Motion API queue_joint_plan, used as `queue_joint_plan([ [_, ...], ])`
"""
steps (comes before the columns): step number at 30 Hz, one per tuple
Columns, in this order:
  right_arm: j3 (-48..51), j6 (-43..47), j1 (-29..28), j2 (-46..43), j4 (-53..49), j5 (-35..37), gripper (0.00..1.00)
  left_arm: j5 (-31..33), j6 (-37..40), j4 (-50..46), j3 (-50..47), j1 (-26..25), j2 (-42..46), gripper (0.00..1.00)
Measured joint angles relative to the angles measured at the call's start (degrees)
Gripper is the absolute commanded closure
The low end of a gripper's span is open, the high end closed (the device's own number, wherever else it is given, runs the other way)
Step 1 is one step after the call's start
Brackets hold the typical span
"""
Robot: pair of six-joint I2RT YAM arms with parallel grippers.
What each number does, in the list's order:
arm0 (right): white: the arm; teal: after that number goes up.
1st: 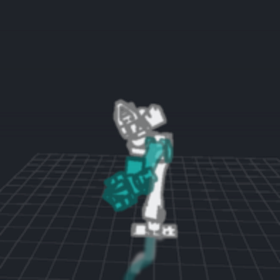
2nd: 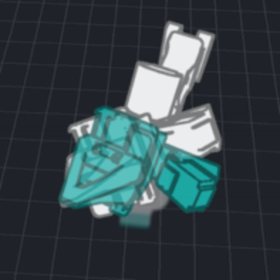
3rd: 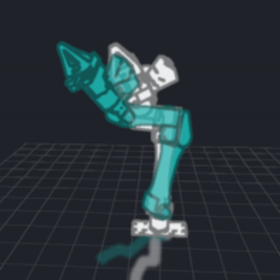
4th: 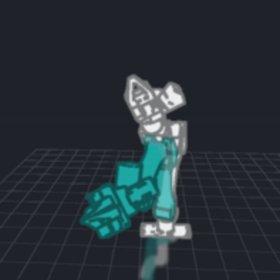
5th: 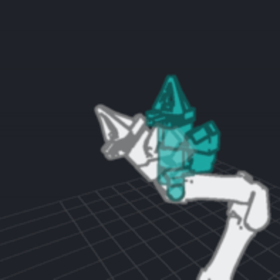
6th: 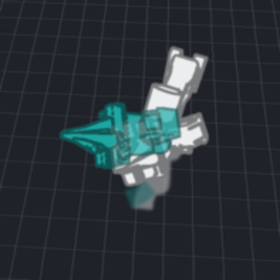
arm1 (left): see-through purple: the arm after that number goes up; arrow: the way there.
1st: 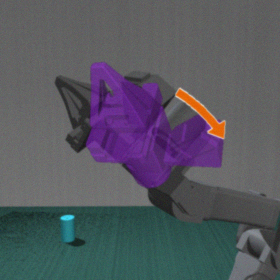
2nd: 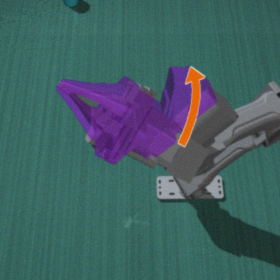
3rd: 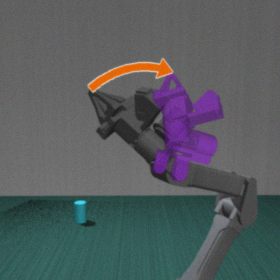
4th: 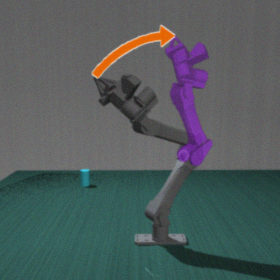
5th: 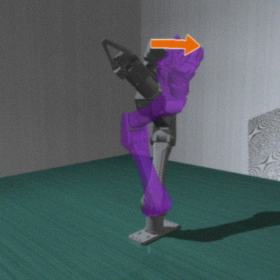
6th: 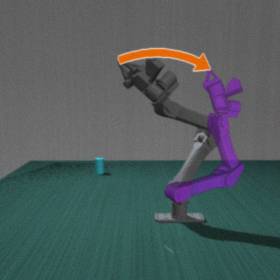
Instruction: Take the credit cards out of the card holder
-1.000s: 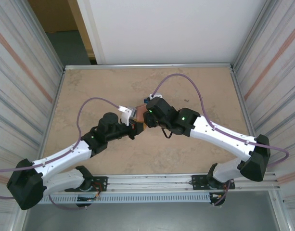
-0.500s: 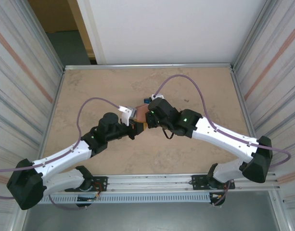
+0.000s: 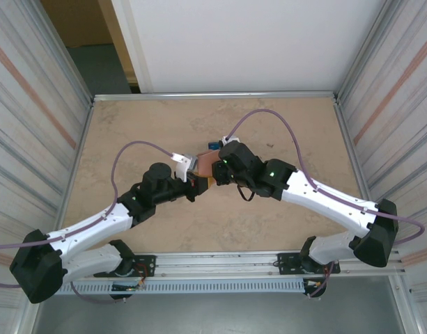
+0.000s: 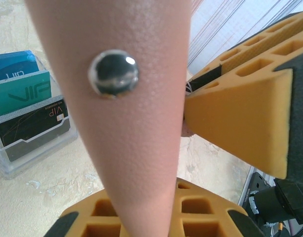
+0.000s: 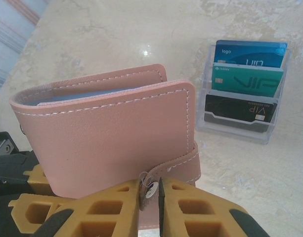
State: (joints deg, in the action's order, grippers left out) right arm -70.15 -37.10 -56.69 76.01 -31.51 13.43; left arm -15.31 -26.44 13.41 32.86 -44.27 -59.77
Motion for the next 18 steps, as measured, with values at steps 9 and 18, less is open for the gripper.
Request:
queue_joint_plan([
  [9, 0.3, 0.0, 1.6, 0.0, -0.8, -0.1, 0.86, 0.0, 0.0, 0.1, 0.0, 0.1, 0.2, 1.00],
  [18, 0.9, 0.0, 2.4, 0.0, -1.4, 0.0, 0.87, 0.0, 0.0, 0.1, 0.0, 0.1, 0.2, 1.00],
])
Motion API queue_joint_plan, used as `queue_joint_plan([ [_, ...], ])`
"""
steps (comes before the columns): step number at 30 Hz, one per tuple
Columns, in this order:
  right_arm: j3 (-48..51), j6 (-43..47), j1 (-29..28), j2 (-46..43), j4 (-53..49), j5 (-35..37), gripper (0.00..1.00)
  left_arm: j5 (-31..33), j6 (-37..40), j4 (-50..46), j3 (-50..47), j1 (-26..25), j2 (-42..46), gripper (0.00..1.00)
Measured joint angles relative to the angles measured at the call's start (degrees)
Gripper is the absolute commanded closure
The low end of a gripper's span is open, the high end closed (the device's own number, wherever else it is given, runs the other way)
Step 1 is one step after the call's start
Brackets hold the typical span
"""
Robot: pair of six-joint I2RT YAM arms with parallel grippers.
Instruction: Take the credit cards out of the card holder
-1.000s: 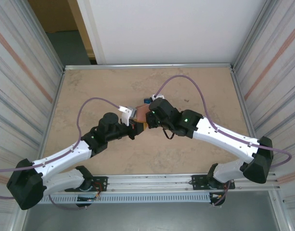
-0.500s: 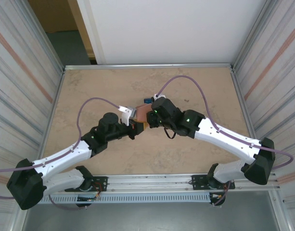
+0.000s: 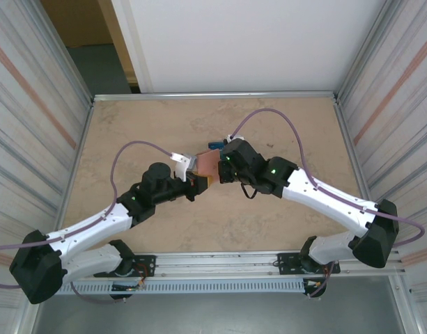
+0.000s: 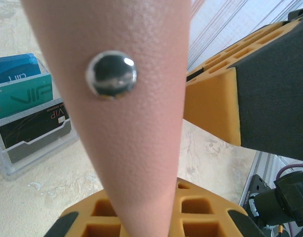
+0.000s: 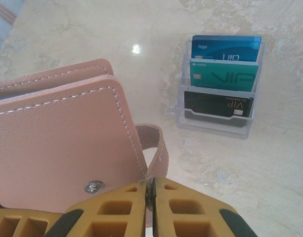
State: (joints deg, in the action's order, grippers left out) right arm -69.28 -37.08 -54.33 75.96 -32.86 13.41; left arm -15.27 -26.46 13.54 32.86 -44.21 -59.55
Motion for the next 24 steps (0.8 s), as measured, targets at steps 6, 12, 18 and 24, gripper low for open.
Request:
queue_joint_plan([
  [6, 1.7, 0.0, 1.6, -2.0, 0.0, -0.4, 0.80, -0.1, 0.2, -0.3, 0.0, 0.4, 1.2, 1.00],
  [12, 4.4, 0.2, 6.4, -5.7, 0.7, -3.3, 0.66, -3.5, 0.9, -1.6, 0.0, 3.3, 2.9, 1.00],
  [18, 9.1, 0.1, 13.5, -8.9, 3.9, -10.2, 0.66, -12.8, 1.2, -1.3, 0.0, 6.9, 3.6, 1.00],
  [24, 13.8, 0.2, 17.6, -12.0, 9.0, -18.6, 0.51, -22.9, 1.9, -1.7, 0.2, 9.1, 3.6, 1.00],
])
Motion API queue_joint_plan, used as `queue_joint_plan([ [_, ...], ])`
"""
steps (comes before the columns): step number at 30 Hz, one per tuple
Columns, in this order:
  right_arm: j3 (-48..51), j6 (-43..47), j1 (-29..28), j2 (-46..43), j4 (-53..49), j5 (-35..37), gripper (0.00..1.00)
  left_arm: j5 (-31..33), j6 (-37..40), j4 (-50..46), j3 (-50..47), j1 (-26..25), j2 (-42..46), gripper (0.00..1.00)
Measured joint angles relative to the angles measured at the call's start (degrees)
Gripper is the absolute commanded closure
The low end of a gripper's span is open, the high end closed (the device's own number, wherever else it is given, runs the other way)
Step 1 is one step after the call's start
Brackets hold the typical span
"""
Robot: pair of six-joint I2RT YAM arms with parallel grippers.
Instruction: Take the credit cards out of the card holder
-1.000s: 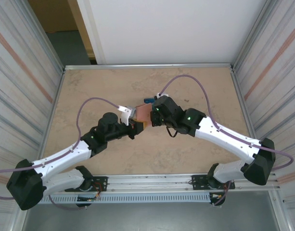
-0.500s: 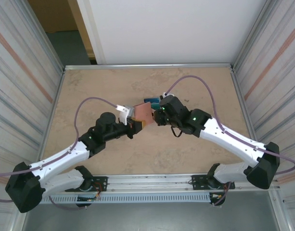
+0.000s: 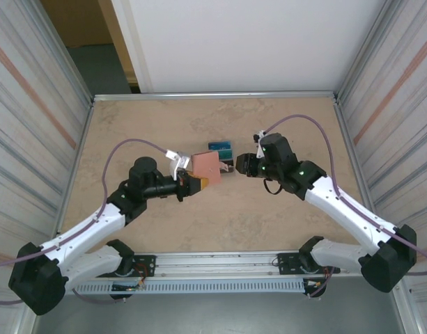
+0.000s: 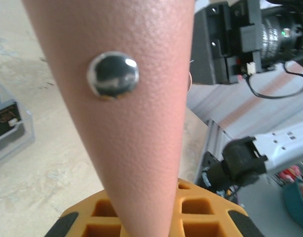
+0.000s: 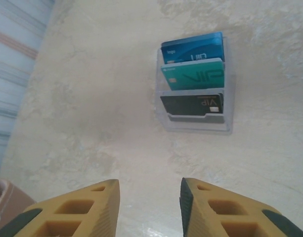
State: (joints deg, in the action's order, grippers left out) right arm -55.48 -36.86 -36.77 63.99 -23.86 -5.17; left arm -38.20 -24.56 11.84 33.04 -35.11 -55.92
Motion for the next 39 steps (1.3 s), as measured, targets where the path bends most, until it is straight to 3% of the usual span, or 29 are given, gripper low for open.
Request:
queue_joint_plan([
  [5, 3.5, 0.4, 2.4, -5.3, 5.2, -7.1, 0.38, -5.5, 0.5, -0.5, 0.9, 2.2, 0.0, 1.00],
  [16, 9.9, 3.0, 3.1, -15.4, 16.8, -21.2, 0.07, -11.2, 1.2, -1.3, 2.0, 3.7, 0.0, 1.00],
  [19, 9.9, 3.1, 3.0, -14.2, 19.3, -25.3, 0.09, -13.0, 1.4, -1.1, 2.4, 3.7, 0.0, 1.00],
  [25, 9.9, 4.3, 1.9, -9.9, 23.5, -32.9, 0.24, -16.2, 1.4, -0.4, 2.5, 3.7, 0.0, 1.00],
  [39, 9.2, 5.5, -0.4, -4.9, 28.8, -40.9, 0.38, -20.1, 0.7, 5.2, 2.7, 3.7, 0.0, 1.00],
])
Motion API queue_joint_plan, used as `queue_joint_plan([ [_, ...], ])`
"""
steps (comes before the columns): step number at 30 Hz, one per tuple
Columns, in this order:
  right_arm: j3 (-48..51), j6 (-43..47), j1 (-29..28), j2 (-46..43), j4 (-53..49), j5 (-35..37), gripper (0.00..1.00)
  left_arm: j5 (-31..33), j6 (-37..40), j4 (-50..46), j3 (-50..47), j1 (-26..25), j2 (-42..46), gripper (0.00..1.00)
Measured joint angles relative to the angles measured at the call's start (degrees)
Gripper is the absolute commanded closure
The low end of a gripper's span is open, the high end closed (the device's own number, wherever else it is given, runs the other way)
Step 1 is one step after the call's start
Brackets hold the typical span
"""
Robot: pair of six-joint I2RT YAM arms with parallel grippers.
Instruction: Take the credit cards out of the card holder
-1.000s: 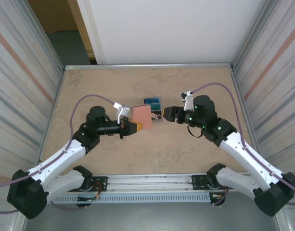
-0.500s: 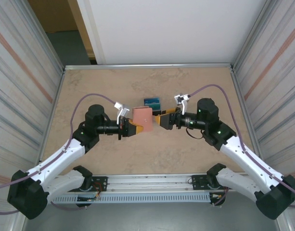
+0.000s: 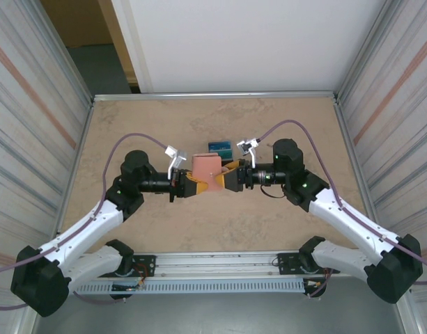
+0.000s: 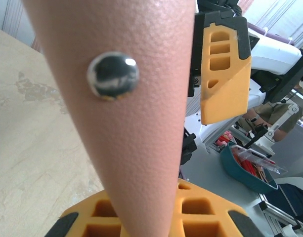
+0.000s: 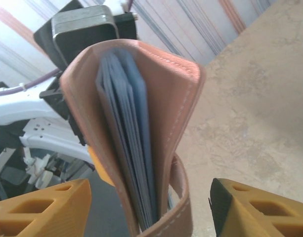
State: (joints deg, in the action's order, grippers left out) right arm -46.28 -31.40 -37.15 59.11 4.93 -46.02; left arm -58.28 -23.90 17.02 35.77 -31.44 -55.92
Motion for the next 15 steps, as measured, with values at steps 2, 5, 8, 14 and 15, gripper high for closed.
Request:
queue_joint_plan([
  [2, 0.0, 0.2, 0.0, -0.2, 0.5, -0.6, 0.40, -0.6, -0.2, 0.8, 0.0, 0.0, 0.2, 1.00],
  [5, 0.0, 0.2, 0.2, -0.4, 1.1, -0.9, 0.41, -1.0, -0.3, 1.8, 0.0, 0.0, 0.8, 1.00],
  [8, 0.0, 0.2, 0.6, -0.4, 1.2, -1.7, 0.42, -1.3, -0.3, 2.4, 0.0, 0.0, 1.5, 1.00],
  [14, 0.4, 0.1, 2.2, -1.7, 1.5, -2.0, 0.47, -1.3, -0.3, 2.6, 0.0, 0.0, 1.6, 1.00],
  [15, 0.7, 0.1, 2.6, -2.4, 1.5, -1.9, 0.47, -1.3, -0.3, 2.6, 0.0, 0.0, 1.6, 1.00],
])
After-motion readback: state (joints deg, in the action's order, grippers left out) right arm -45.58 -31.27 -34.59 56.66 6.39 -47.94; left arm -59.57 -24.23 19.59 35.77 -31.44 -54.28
